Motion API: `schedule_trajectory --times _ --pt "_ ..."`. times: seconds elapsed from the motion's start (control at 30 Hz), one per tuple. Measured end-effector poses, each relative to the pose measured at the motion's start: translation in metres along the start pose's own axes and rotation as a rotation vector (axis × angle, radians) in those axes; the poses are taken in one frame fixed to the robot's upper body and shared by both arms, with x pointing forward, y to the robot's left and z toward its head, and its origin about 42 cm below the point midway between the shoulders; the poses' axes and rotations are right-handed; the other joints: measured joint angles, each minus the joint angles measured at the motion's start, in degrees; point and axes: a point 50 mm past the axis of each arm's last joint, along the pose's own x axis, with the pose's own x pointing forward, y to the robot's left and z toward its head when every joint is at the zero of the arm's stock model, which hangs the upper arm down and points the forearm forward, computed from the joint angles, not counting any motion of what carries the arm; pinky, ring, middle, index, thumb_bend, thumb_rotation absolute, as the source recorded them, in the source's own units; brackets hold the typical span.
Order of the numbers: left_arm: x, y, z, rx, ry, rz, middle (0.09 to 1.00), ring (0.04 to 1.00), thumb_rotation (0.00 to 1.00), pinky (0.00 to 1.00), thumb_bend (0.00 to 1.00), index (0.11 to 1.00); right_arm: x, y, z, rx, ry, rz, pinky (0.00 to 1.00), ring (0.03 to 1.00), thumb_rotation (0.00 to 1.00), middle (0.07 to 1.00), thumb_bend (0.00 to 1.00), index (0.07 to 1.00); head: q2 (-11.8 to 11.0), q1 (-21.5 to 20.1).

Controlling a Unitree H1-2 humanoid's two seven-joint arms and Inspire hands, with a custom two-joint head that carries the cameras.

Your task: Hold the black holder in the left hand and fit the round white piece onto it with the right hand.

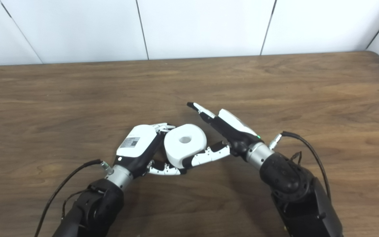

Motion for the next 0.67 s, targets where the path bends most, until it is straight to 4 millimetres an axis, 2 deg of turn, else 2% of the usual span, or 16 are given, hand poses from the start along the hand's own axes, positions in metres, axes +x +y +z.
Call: schedule_trajectory --times 0.6,0.67 --pt "0.000 0.000 0.000 0.000 0.001 0.000 0.803 0.865 0.05 0.85 0.52 0.486 -0.009 -0.033 0.004 -0.051 0.047 0.044 1.00 1.000 0.50 1.000 1.00 1.000 -0.26 -0.26" --pt "0.000 0.000 0.000 0.000 0.001 0.001 0.803 0.866 0.05 0.85 0.52 0.486 -0.010 -0.037 0.003 -0.048 0.053 0.040 0.98 1.000 0.52 1.000 1.00 1.000 -0.35 -0.35"
